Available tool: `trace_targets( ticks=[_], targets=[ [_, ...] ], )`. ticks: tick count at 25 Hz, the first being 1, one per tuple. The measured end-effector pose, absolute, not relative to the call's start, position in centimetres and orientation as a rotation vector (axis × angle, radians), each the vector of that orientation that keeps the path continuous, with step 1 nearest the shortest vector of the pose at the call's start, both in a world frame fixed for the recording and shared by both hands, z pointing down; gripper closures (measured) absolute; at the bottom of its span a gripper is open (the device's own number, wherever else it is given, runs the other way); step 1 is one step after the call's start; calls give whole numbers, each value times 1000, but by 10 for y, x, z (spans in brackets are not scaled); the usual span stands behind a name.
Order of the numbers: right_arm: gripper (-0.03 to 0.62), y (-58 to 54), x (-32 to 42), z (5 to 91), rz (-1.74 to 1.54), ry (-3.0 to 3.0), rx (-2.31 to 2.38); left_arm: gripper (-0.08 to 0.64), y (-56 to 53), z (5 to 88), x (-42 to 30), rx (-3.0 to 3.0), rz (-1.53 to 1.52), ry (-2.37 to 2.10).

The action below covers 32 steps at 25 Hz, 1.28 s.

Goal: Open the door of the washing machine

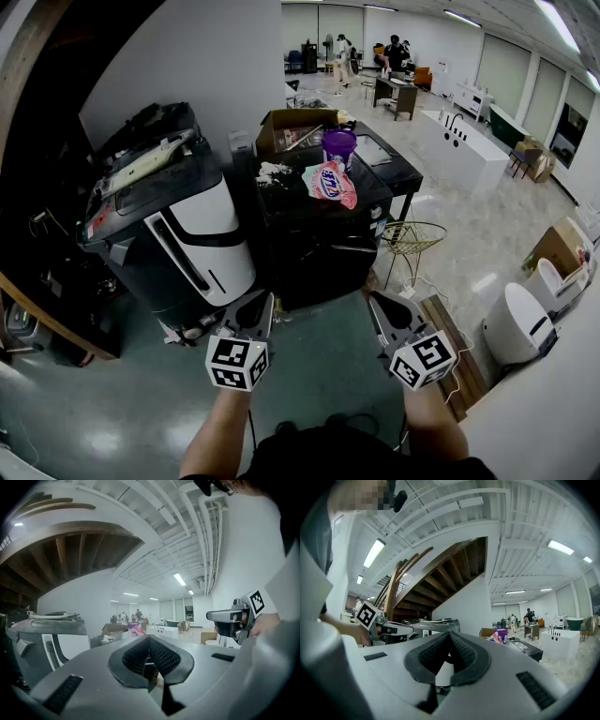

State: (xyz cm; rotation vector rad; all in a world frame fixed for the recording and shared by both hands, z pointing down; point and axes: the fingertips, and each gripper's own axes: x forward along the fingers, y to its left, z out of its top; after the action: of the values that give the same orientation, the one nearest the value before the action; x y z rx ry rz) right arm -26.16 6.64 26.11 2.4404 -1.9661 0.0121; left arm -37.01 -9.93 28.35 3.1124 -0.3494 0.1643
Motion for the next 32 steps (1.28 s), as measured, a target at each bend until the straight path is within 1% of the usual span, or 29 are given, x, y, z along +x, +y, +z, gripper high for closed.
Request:
trace_targets(
  ticks=[7,15,24,26,27,29,32],
  targets=[
    [578,61,-259,262,-20,-1983,2418,540,-104,285,-365,3115,179,-352],
    [578,57,-256,268,56,-1937,2431,538,-104,285,-360,3122,191,-315],
    [575,56,-258,269,63,-1945,2431,535,-100,282,-359,3117,161,-268],
    [556,57,-256,269,66,-1944,2444,526,-99,283,-358,3116,162,-257],
    [542,57,-255,270,69,-1945,2446,511,-99,283,-357,3115,164,-252],
    [505,56,-255,270,78,-1949,2439,459,-98,284,-357,3111,174,-244],
    [451,53,-259,274,107,-1968,2405,417,-98,286,-356,3104,191,-242]
  ],
)
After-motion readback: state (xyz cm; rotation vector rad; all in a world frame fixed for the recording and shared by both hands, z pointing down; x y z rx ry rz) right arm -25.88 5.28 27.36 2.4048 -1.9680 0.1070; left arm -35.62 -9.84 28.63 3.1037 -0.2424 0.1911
